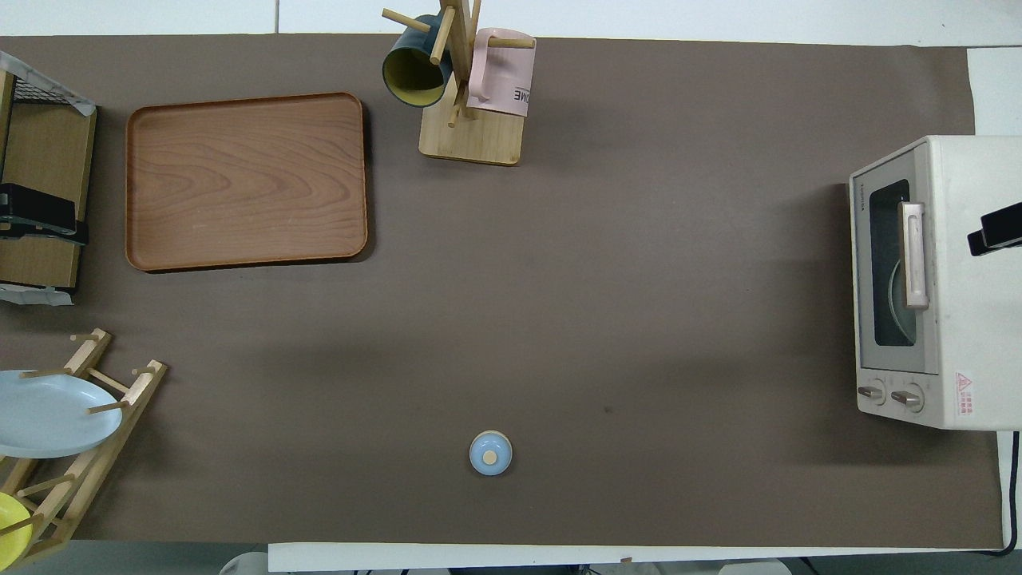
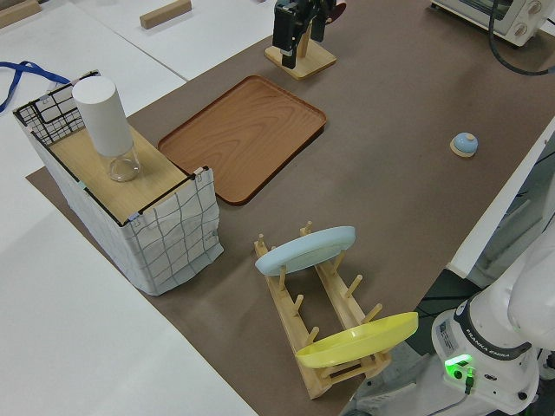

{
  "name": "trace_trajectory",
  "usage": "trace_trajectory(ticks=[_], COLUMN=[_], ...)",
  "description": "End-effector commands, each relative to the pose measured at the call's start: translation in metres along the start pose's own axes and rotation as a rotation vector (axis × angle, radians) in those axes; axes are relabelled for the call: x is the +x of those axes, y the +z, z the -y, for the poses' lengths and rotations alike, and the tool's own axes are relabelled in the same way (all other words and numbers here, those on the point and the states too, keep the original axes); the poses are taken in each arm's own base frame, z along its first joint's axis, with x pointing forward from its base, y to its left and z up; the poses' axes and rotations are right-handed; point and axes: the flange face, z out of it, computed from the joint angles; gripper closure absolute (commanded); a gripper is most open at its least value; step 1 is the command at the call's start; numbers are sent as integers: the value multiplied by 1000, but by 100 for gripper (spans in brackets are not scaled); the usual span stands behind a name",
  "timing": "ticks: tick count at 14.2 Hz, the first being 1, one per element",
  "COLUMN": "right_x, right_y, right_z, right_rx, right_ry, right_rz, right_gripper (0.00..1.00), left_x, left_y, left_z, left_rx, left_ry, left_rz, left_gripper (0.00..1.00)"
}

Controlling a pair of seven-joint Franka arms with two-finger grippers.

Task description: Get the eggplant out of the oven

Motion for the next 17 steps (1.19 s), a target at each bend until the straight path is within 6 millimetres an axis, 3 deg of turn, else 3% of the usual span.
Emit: trace_trajectory(ticks=[1,4,5,7,8,9,10,12,17], right_x=[-2,-3,-6,-8,1,9,16,28,30], right_y=[-1,4,11,44,75,102,122,149,155], right_z=[1,2,2,13,27,27,19,5,0], right_rx=[-12,-11,8,2,-4,-6,-8,-23,-166], right_ry=[16,-12,-104,-182,-196,-201,-192,-179,-242], right_rz=[-3,0,-2,-36,-55,-60,-62,-27,29], right_gripper=[0,0,1,59,82,95,100,100,100], left_x=[-6,-6,-6,-6,-5,-6,-6,-6,-5], left_y=[-1,-1,-1,-1,-1,-1,-1,-1,0], left_z=[3,3,3,3,3,3,3,3,3], left_rx=[13,13,13,13,13,13,13,13,13], left_ry=[3,2,2,2,2,3,3,2,3], left_rz=[9,7,9,9,9,9,9,9,10], left_gripper=[0,0,0,0,0,0,0,0,0])
